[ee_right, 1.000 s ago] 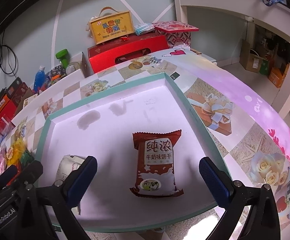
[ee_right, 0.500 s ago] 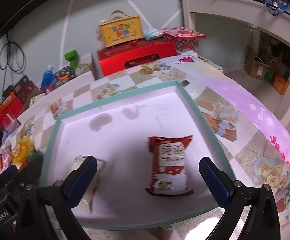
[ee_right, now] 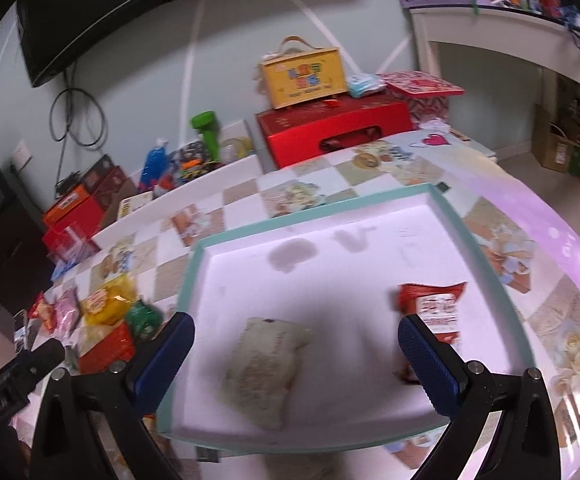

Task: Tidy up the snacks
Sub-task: 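Lower the milk biscuit packet into the tray, open the right gripper, withdraw, then grasp clear bun bag with left gripper while right gripper grasps yellow bread packet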

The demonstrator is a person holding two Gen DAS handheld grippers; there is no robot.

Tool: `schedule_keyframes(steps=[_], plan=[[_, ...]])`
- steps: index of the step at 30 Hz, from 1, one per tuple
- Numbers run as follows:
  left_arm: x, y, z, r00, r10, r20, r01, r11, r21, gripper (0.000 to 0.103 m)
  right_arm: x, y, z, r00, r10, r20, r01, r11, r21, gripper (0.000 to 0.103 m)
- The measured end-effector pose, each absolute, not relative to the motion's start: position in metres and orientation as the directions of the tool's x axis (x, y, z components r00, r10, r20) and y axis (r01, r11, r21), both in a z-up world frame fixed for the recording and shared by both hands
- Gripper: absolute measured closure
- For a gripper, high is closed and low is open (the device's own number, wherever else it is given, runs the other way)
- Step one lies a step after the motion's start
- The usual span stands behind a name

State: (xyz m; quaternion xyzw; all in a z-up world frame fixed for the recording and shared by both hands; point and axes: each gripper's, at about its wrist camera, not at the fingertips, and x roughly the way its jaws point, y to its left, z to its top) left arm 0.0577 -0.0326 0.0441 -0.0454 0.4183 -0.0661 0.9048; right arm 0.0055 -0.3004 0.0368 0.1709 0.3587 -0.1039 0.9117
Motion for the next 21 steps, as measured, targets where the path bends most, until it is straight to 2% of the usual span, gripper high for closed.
schedule_keyframes(steps=[13,16,18,21], plan=[[0.049,0.051,0.022,0.607,-0.109,-0.787,-0.15,0.957,-0.248,0.0,0.019,-0.209,0.033,0.685,0.105,-0.721,0.062,0.978,0.201,0.003],[0.045,0.058,0.013,0.59,-0.098,-0.801,-0.174,0.954,-0.245,0.0,0.02,-0.189,0.027,0.659,0.144,-0.738,0.007,0.98,0.197,0.007],[0.043,0.06,0.007,0.579,-0.101,-0.809,-0.183,0.951,-0.25,0.0,0.021,-0.178,0.021,0.632,0.171,-0.756,-0.019,0.979,0.205,0.016],[0.04,0.059,0.0,0.564,-0.104,-0.819,-0.189,0.95,-0.25,0.0,0.022,-0.164,0.012,0.598,0.191,-0.779,-0.049,0.978,0.202,0.022]])
